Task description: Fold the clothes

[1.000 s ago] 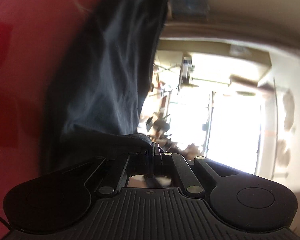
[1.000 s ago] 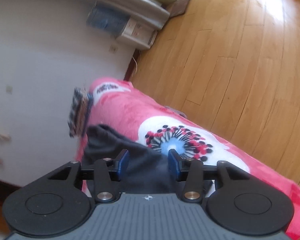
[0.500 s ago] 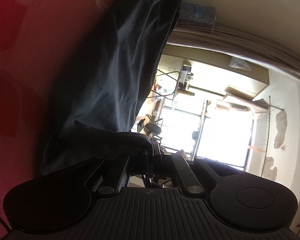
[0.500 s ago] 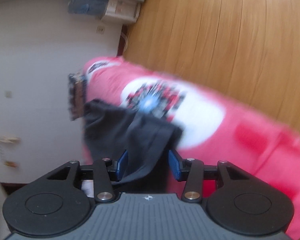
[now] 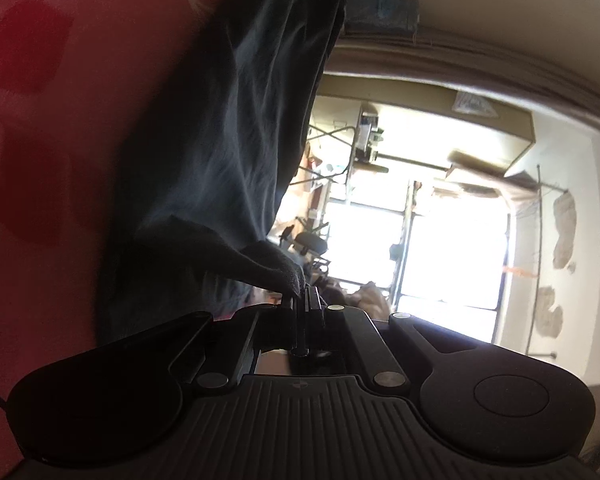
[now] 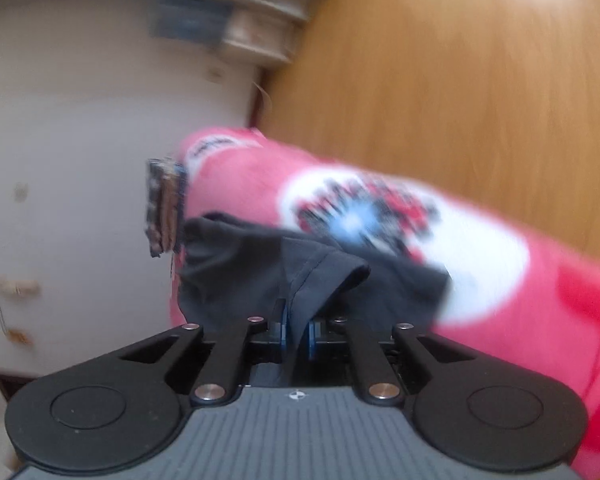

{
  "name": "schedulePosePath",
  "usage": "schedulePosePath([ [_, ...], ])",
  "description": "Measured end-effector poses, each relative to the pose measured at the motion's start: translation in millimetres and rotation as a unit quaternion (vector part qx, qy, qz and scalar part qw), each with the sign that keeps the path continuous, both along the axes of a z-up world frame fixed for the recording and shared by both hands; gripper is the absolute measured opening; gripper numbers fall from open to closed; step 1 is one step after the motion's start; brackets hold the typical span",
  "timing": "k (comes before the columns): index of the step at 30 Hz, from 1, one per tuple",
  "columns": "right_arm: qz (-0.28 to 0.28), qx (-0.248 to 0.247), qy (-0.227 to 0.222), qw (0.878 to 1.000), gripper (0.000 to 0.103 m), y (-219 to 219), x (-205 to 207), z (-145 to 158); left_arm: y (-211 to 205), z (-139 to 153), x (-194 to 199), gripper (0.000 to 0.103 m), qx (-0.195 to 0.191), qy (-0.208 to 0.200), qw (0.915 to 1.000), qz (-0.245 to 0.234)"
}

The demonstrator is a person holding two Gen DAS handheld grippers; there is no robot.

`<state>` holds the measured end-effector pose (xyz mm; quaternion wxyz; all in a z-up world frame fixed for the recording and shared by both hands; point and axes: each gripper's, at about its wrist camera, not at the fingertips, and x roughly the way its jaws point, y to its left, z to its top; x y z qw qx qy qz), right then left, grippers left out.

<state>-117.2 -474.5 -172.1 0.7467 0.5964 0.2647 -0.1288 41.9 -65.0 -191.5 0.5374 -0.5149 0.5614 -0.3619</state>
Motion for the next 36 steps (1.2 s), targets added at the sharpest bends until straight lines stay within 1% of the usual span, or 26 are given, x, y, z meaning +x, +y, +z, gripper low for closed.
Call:
schedulePosePath([
  [1, 0.011, -0.043, 0.007, 0.999, 0.008, 2.4, 1.4, 9.6, -2.2, 0.0, -2.3, 0.001, 0.007, -0.008, 0.9999, -0.008],
  [2, 0.022, -0.08, 0.019, 0.996, 0.008, 4.5, 2.7, 16.0, -4.7, -2.4, -6.0, 0.001, 0.027, -0.019, 0.9992, -0.023],
  [3, 0.033, -0.095, 0.046, 0.994, 0.008, 5.4, 3.9, 13.0, -7.3, -4.9, -9.8, 0.001, 0.048, -0.031, 0.9976, -0.038],
  [4, 0.042, -0.103, 0.072, 0.991, 0.008, 5.5, 4.7, 8.1, -9.8, -7.3, -13.6, 0.001, 0.069, -0.043, 0.9953, -0.053],
  [6, 0.049, -0.078, 0.118, 0.989, 0.008, 1.0, 3.3, -12.5, -14.0, -10.2, -21.0, 0.001, 0.106, -0.068, 0.9891, -0.077],
  [7, 0.045, -0.066, 0.116, 0.99, 0.008, 0.1, 0.3, -16.7, -15.6, -10.6, -24.6, 0.001, 0.121, -0.08, 0.9856, -0.085],
  [9, 0.039, -0.062, 0.077, 0.994, 0.008, 0.3, -8.2, -11.3, -23.7, -2.7, -31.5, 0.001, 0.151, -0.123, 0.975, -0.108],
  [10, 0.043, -0.068, 0.067, 0.995, 0.008, 2.0, -10.5, -6.4, -27.9, 1.3, -34.9, 0.001, 0.165, -0.144, 0.9684, -0.119],
  [11, 0.047, -0.075, 0.063, 0.994, 0.009, 3.3, -12.7, -2.8, -32.0, 5.3, -38.4, 0.001, 0.179, -0.165, 0.961, -0.13],
  [12, 0.052, -0.086, 0.079, 0.992, 0.01, 3.3, -14.2, -2.6, -41.6, 10.8, -39.0, 0.002, 0.199, -0.179, 0.9525, -0.144],
  [13, 0.056, -0.095, 0.1, 0.989, 0.015, 2.6, -16.0, -3.4, -47.9, 12.3, -41.6, 0.002, 0.221, -0.194, 0.9423, -0.16],
  [14, 0.055, -0.101, 0.135, 0.984, 0.031, 0.0, -18.4, -6.8, -52.5, 12.7, -44.6, 0.002, 0.245, -0.205, 0.9312, -0.175],
  [15, 0.054, -0.106, 0.17, 0.978, 0.042, -2.6, -20.8, -10.2, -54.1, 12.6, -48.4, 0.004, 0.258, -0.213, 0.9235, -0.188],
  [16, 0.05, -0.111, 0.197, 0.973, 0.049, -4.7, -24.3, -12.7, -53.4, 13.3, -51.7, 0.005, 0.259, -0.219, 0.92, -0.195],
  [18, 0.032, -0.113, 0.195, 0.974, 0.049, -6.0, -38.4, -8.2, -47.9, 17.2, -55.5, 0.013, 0.26, -0.23, 0.9165, -0.2],
  [20, 0.013, -0.116, 0.178, 0.977, 0.049, -4.0, -50.6, 2.9, -41.5, 21.7, -57.7, 0.016, 0.261, -0.24, 0.913, -0.202],
  [22, 0.006, -0.126, 0.163, 0.979, 0.049, 1.1, -56.2, 13.0, -36.2, 26.7, -57.7, 0.016, 0.264, -0.249, 0.9107, -0.198],
  [24, 0.015, -0.146, 0.151, 0.978, 0.049, 12.5, -56.9, 28.4, -31.0, 31.8, -53.8, 0.017, 0.269, -0.256, 0.9108, -0.18],
  [25, 0.024, -0.16, 0.145, 0.976, 0.049, 19.2, -53.9, 35.5, -29.6, 33.8, -50.3, 0.018, 0.268, -0.257, 0.9127, -0.169],
  [26, 0.037, -0.175, 0.138, 0.974, 0.049, 26.8, -49.0, 43.4, -28.3, 35.8, -46.9, 0.02, 0.268, -0.258, 0.9146, -0.158],
  [28, 0.066, -0.204, 0.124, 0.969, 0.049, 42.3, -39.0, 59.1, -23.3, 36.2, -37.1, 0.022, 0.274, -0.262, 0.9154, -0.135],
  [31, 0.13, -0.237, 0.102, 0.957, 0.049, 72.6, -17.6, 79.9, -15.6, 40.7, -21.2, 0.026, 0.28, -0.266, 0.9165, -0.105],
  [33, 0.173, -0.259, 0.091, 0.946, 0.049, 97.7, 2.6, 89.5, -9.6, 45.2, -8.8, 0.026, 0.282, -0.264, 0.9185, -0.085],
  [34, 0.197, -0.274, 0.086, 0.937, 0.049, 113.1, 12.9, 94.4, -6.9, 47.3, -2.4, 0.026, 0.284, -0.262, 0.9193, -0.077],
  [36, 0.252, -0.306, 0.081, 0.915, 0.049, 147.5, 29.1, 100.2, -1.7, 48.0, 11.6, 0.027, 0.291, -0.261, 0.9181, -0.068],
])
